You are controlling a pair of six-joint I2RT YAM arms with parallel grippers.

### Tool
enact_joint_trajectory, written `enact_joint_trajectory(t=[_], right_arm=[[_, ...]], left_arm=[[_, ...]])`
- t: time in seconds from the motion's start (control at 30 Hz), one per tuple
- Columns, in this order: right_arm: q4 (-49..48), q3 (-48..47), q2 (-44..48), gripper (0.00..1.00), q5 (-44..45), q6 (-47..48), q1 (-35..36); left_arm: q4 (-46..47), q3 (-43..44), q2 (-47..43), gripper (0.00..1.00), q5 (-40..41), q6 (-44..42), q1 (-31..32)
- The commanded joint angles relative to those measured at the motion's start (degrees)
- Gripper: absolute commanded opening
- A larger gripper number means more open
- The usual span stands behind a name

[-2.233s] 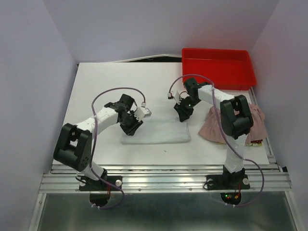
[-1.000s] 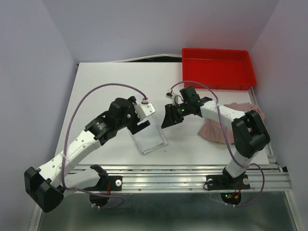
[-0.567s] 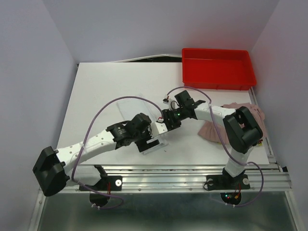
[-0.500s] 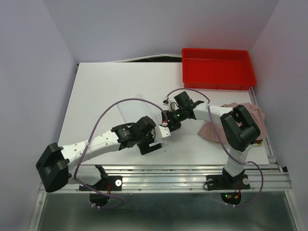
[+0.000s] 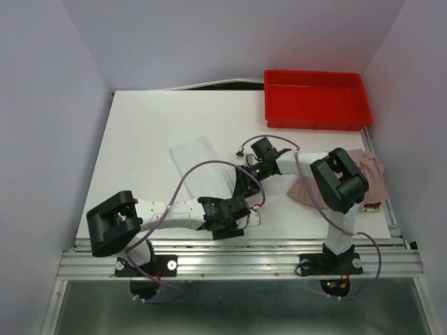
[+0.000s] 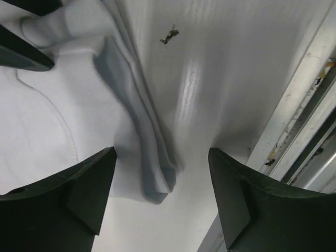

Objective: Fold and stack the skirts
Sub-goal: Fold the skirt

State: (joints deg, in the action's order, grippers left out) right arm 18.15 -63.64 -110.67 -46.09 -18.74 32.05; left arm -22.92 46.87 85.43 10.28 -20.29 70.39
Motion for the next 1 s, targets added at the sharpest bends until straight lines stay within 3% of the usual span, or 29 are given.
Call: enact_joint_trajectory(t=[0.0, 0.23, 0.57, 0.73, 0.77, 0.8, 0.83, 0.87, 0.9, 0.97], right_arm=[[-1.80, 1.23, 0.19, 0.45, -1.73, -0.42, 0.29], [-1.80, 1.58, -0.07, 0.37, -1.99, -0.77, 0.29], [-2.33, 2.46, 0.37, 0.02, -8.84, -3.67, 0.29], [-2.51, 3.34, 2.39, 0.01, -10.69, -4.90, 0.29], [-2.51, 3.43, 2.65, 0.03, -11.30, -5.07, 0.29], [-2.51, 3.69, 3.18, 0.20, -11.31, -4.99, 0.29], [-2.42, 3.61, 3.18, 0.20, -11.31, -4.99, 0.29], [-2.42, 3.52, 3.62, 0.40, -11.74, -5.08, -0.49], [-2.33, 3.35, 3.88, 0.50, -12.36, -5.08, -1.81], [-1.72, 1.68, 4.06, 0.58, -12.71, -4.38, -3.39]], left_arm=[[2.79, -0.03, -1.84, 0.79, 7.46, 2.01, 0.01], [3.14, -1.43, -2.38, 0.80, 7.21, 1.31, 0.01], [2.44, -0.73, 5.97, 0.80, 2.90, 0.17, -0.60], [2.18, -0.73, 6.33, 0.47, 2.99, -0.36, -1.83], [1.65, -0.73, 6.50, 0.40, 2.81, -0.53, -2.01], [1.30, -0.64, 6.59, 0.25, 2.20, -0.71, -2.01], [0.86, -0.38, 6.59, 0.16, 1.50, -0.89, -2.10], [0.33, -0.29, 6.42, 0.07, 0.54, -1.32, -2.19], [-0.45, -0.12, 6.16, 0.00, 0.00, -1.33, -2.19], [-1.42, 0.59, 5.19, 0.00, -2.72, -1.41, -2.19]])
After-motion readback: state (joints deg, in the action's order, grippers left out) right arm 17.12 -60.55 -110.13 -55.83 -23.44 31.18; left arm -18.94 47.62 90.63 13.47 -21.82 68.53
